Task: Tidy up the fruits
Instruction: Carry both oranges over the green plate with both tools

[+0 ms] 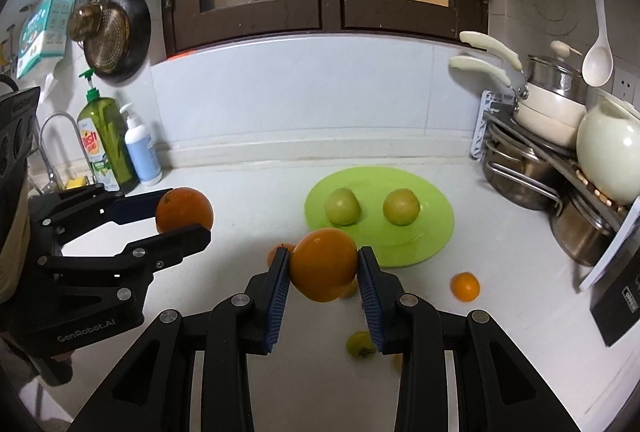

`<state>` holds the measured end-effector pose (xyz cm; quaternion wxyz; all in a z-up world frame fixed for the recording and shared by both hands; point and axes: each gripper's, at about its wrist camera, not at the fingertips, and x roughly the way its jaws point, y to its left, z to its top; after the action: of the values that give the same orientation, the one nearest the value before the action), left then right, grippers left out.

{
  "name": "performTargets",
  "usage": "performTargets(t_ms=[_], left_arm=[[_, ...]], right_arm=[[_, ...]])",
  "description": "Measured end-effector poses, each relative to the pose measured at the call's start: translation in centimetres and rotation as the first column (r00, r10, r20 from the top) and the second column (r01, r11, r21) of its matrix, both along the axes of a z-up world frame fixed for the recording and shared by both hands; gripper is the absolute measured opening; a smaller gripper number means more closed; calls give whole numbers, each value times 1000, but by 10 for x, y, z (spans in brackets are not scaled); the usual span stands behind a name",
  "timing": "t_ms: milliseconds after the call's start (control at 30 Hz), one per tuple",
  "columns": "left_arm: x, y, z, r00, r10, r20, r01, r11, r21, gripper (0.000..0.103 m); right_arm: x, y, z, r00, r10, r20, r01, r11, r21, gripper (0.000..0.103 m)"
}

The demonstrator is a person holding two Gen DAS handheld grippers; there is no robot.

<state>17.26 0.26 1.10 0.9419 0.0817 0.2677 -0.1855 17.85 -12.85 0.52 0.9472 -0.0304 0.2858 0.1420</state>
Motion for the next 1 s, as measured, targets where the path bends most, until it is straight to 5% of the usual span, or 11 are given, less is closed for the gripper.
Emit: performTargets(t_ms=[400, 1000], left_arm=[[26, -26, 25, 998, -12, 59, 11, 1000, 17, 43], [102, -44, 31, 999, -17, 48, 14, 998, 63, 43]], right_arm=[[30, -16, 21, 1000, -18, 19, 18, 1000, -10, 35], [109, -35, 27, 1000, -20, -19, 19, 1000, -15, 35]])
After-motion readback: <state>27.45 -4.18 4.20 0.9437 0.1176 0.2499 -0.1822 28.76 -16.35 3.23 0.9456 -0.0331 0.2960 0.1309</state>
